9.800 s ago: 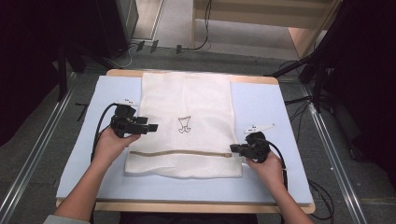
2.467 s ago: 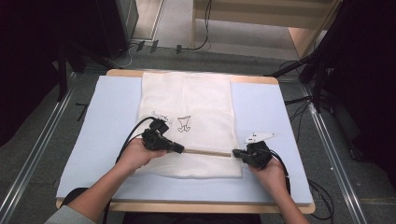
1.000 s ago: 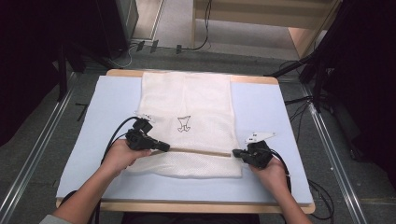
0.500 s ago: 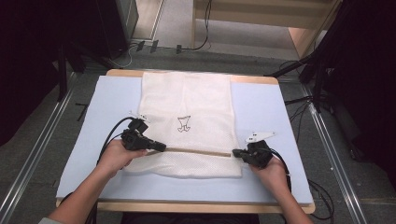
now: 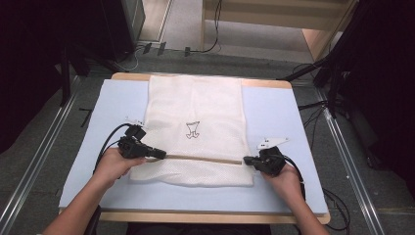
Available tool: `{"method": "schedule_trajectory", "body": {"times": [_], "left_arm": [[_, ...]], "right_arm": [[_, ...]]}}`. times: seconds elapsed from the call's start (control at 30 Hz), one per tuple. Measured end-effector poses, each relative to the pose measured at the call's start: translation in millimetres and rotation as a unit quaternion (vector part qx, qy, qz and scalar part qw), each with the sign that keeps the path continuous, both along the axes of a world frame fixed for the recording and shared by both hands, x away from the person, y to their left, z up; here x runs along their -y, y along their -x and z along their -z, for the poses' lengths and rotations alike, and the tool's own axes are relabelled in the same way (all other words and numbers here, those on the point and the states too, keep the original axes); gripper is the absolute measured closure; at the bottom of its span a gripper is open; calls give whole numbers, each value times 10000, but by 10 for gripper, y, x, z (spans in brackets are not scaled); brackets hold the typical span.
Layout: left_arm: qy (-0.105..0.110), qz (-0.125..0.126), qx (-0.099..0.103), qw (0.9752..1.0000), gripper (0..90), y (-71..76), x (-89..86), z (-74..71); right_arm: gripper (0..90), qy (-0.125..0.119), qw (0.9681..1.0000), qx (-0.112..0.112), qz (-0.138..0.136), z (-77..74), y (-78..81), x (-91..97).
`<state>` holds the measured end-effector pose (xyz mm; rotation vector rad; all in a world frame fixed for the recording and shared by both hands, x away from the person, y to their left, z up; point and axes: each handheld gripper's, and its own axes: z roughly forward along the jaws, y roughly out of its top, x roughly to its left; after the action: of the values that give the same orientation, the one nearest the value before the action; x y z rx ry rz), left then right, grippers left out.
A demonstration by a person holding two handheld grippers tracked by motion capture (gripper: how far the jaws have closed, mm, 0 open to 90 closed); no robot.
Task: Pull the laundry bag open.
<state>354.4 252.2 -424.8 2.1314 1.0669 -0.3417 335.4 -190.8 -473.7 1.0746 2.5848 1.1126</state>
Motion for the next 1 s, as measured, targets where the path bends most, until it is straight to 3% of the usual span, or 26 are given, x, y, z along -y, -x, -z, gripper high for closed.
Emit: {"method": "schedule_trajectory", "body": {"times": [0.3, 0.5, 1.0], "left_arm": [[25, -76, -52, 10000, 888, 15, -64, -2], [38, -178, -89, 9998, 888, 27, -196, -1], [-11, -454, -3, 9990, 887, 100, -433, -28]], "right_arm": [[900, -5, 10000, -41, -14, -1, -7, 6], [900, -9, 10000, -58, -31, -2, -15, 6], [900, -72, 9999, -61, -117, 7, -28, 25]]}}
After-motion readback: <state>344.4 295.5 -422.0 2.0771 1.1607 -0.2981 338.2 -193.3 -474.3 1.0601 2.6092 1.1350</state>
